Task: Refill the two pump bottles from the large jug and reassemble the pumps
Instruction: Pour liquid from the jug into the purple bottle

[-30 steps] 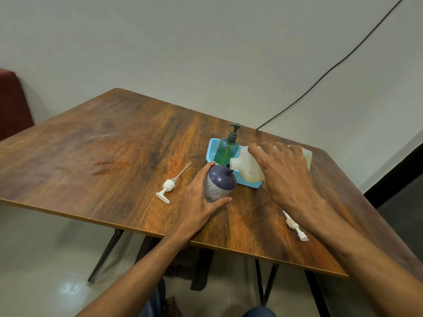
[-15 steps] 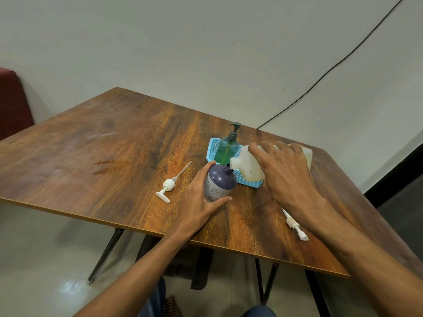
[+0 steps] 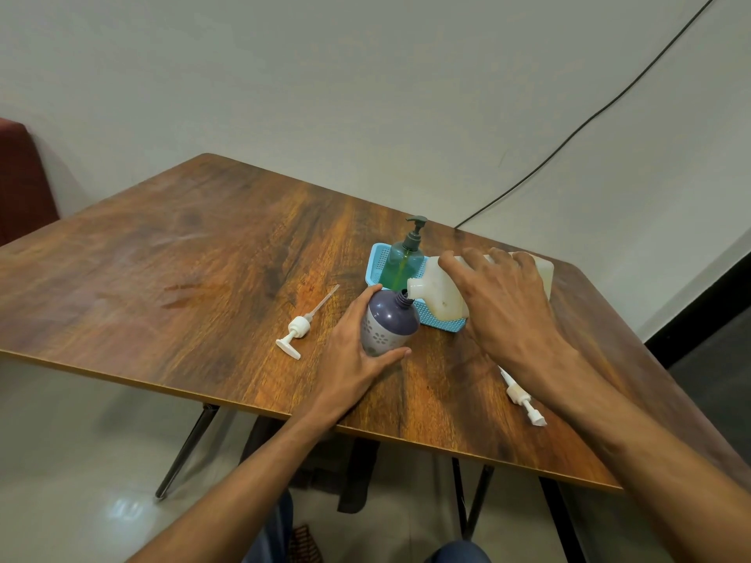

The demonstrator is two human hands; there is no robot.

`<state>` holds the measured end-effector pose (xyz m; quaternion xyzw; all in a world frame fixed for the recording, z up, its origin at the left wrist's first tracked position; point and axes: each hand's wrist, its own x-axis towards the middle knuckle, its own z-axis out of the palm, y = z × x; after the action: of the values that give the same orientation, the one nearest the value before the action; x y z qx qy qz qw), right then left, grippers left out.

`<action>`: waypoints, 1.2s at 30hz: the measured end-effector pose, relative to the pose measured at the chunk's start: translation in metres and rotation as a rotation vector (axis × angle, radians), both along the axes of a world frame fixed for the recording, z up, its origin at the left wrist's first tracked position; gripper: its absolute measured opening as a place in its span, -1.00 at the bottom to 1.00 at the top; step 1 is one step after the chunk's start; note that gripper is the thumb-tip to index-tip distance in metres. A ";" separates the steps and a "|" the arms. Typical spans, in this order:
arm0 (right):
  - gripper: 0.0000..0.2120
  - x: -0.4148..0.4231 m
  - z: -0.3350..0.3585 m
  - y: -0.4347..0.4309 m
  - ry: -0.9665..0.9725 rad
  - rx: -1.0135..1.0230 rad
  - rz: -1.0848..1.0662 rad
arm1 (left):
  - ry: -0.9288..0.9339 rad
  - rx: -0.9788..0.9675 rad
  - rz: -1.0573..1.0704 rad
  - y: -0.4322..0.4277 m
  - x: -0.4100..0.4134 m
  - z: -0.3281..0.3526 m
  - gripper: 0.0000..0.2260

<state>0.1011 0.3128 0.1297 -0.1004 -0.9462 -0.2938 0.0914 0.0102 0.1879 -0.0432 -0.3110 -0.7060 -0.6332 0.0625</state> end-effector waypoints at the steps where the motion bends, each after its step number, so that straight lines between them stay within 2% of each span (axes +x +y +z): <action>1: -0.22 0.000 0.000 0.000 0.001 0.000 -0.001 | -0.001 -0.003 0.003 0.000 0.000 0.000 -0.14; 36: -0.25 0.001 0.007 -0.005 -0.036 0.035 0.002 | 0.019 -0.004 0.000 0.000 -0.001 -0.002 -0.14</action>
<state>0.1025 0.3077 0.1363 -0.0925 -0.9425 -0.3120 0.0767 0.0091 0.1884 -0.0449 -0.3173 -0.7065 -0.6289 0.0688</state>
